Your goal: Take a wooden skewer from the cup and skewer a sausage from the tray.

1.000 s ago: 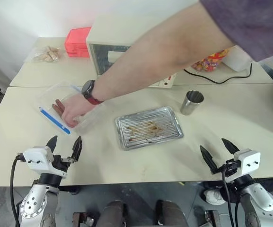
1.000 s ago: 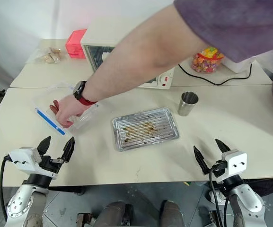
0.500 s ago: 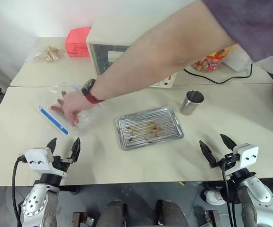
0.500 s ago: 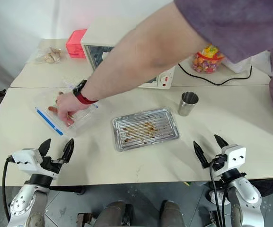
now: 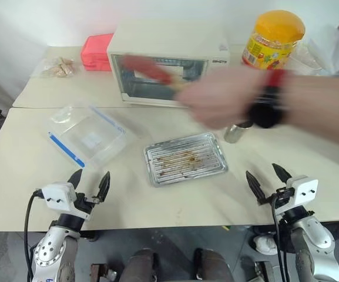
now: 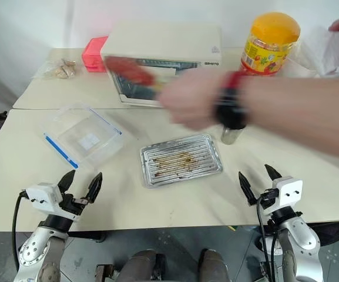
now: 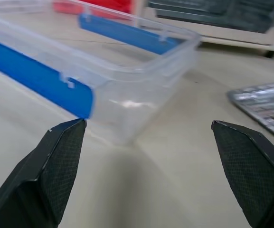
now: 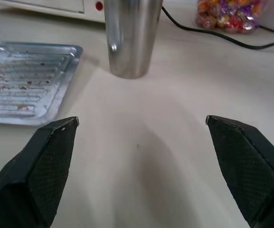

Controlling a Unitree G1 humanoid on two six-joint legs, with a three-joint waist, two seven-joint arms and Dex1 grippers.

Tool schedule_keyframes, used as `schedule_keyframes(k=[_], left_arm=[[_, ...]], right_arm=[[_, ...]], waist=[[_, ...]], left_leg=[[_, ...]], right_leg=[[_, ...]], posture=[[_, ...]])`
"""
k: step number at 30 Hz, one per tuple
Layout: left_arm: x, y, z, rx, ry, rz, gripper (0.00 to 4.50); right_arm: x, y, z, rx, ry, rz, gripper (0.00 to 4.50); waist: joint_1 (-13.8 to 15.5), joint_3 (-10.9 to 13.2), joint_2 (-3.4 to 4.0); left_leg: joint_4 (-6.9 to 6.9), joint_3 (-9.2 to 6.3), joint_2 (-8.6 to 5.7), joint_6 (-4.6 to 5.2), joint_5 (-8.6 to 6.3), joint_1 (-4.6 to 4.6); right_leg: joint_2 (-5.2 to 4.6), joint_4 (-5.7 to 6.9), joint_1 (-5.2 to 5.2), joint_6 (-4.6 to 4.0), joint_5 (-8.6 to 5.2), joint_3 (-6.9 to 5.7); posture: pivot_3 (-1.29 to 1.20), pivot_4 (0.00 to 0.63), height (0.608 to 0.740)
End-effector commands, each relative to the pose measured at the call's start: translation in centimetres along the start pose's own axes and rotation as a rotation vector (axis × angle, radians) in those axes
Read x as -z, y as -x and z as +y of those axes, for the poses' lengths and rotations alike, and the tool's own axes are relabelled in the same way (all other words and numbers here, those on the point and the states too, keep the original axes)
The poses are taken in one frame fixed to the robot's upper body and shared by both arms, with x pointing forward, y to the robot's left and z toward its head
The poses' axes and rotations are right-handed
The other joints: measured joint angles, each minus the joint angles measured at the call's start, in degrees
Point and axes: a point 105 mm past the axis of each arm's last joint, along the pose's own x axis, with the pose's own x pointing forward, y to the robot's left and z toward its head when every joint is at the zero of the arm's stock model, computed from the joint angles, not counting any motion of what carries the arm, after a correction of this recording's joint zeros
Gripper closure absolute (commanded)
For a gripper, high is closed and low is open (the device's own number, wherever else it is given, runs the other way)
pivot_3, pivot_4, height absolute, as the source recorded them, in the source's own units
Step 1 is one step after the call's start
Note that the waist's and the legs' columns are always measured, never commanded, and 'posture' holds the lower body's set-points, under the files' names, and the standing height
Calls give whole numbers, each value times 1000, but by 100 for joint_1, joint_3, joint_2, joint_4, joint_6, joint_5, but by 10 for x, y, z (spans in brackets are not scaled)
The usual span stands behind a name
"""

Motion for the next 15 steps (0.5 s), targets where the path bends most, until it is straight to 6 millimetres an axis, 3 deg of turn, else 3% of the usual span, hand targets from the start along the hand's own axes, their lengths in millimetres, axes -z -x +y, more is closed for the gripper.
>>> schedule_keyframes(k=[1, 6, 15], left_arm=[[-23, 1, -15, 121, 7, -56, 26], [-28, 0, -42, 357, -50, 2, 26], [-24, 0, -37, 449, -142, 50, 26]], right_arm=[[-17, 1, -1, 7, 20, -68, 0], [-20, 0, 24, -240, 101, -44, 0], [-18, 2, 23, -267, 116, -34, 0]], waist=[[1, 0, 0], [-3, -3, 6], [6, -6, 10]], left_leg=[[0, 0, 0, 0, 0, 0], [1, 0, -2, 0, 0, 1], [2, 0, -1, 0, 0, 2]], right_leg=[[0, 0, 0, 0, 0, 1], [-1, 1, 2, 0, 0, 3], [2, 0, 3, 0, 0, 1]], posture=[[0, 150, 740], [0, 150, 740], [0, 150, 740]])
